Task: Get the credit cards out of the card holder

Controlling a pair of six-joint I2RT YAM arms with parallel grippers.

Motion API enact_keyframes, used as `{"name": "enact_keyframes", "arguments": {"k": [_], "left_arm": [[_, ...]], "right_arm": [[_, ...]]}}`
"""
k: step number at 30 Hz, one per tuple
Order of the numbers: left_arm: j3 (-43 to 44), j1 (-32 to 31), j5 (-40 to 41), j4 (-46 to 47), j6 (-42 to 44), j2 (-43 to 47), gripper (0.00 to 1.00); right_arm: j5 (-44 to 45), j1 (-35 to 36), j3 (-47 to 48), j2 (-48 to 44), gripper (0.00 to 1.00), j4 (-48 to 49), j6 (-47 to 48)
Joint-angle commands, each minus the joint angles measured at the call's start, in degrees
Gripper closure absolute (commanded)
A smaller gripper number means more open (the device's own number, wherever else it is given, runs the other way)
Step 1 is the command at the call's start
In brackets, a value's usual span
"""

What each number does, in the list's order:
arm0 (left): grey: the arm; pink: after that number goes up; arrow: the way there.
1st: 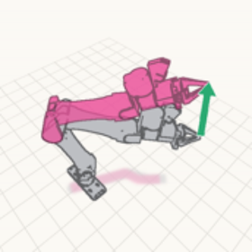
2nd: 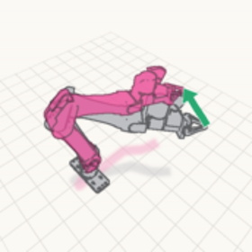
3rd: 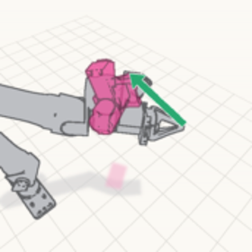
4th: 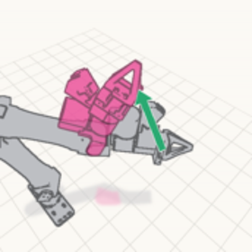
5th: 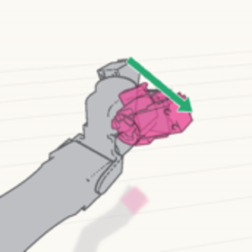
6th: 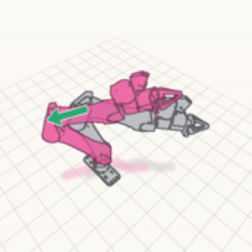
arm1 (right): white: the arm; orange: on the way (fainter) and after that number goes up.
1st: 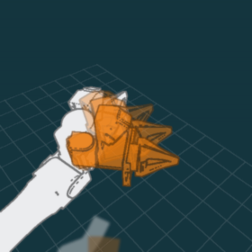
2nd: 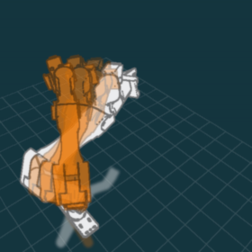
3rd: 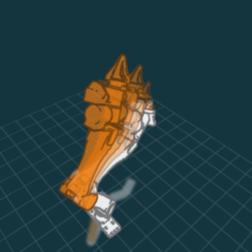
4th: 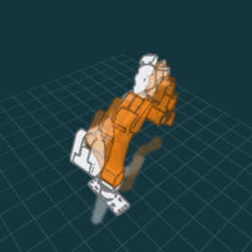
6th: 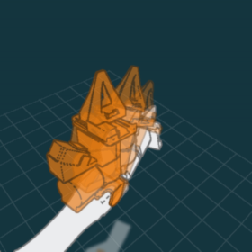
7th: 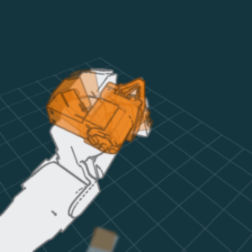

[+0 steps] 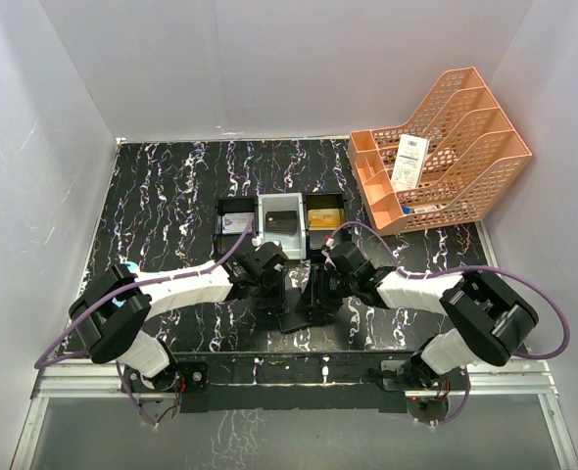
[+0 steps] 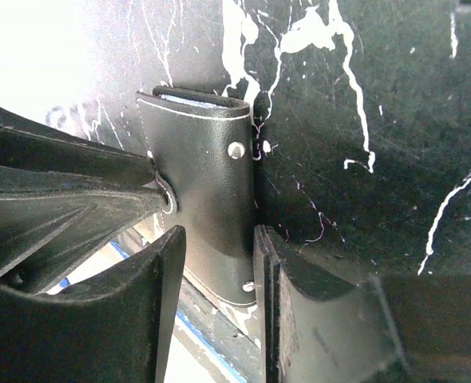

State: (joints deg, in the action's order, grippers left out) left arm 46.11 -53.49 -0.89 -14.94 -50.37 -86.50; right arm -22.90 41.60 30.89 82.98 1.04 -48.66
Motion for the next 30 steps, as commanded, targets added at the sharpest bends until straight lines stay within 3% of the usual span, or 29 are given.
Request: {"name": "enact_keyframes", "arguments": {"k": [1,3,7,12,17,24,30], "left_arm": [[0.02,-1.09,0.45,-1.69,0.27,-1.52,0.78],[0.00,-1.19,0.51,-1.61,0.28,-1.20,0.78],[0.56,-1.32,0.76,-1.86,0.53,-0.38,0.70],[2.69,-2.14,2.38,-4.68,1.11,-0.02,0.56],[4.92,-3.65,4.63,-7.99,1.59,-1.48,0.54],[7.41,-4.76,8.75,-13.08,1.48,-5.54,0.74],[7.20,-5.13,12.16,-16.27,0.91,-4.12,0.83]], "right_arm": [[-4.25,0.56,-2.54,0.20,0.65,9.16,-3.51],[-4.54,0.54,-2.64,-0.79,0.76,10.22,-4.36],[-4.96,0.58,-2.21,-2.44,0.87,10.68,-5.95],[-3.02,0.57,-1.72,-5.16,0.91,8.49,-7.29],[-2.35,0.57,-1.48,-6.55,0.94,7.09,-7.63],[-1.19,0.57,-0.82,-7.57,0.96,4.49,-7.03],[1.96,0.51,-0.33,-7.93,1.00,0.66,-6.83]]}}
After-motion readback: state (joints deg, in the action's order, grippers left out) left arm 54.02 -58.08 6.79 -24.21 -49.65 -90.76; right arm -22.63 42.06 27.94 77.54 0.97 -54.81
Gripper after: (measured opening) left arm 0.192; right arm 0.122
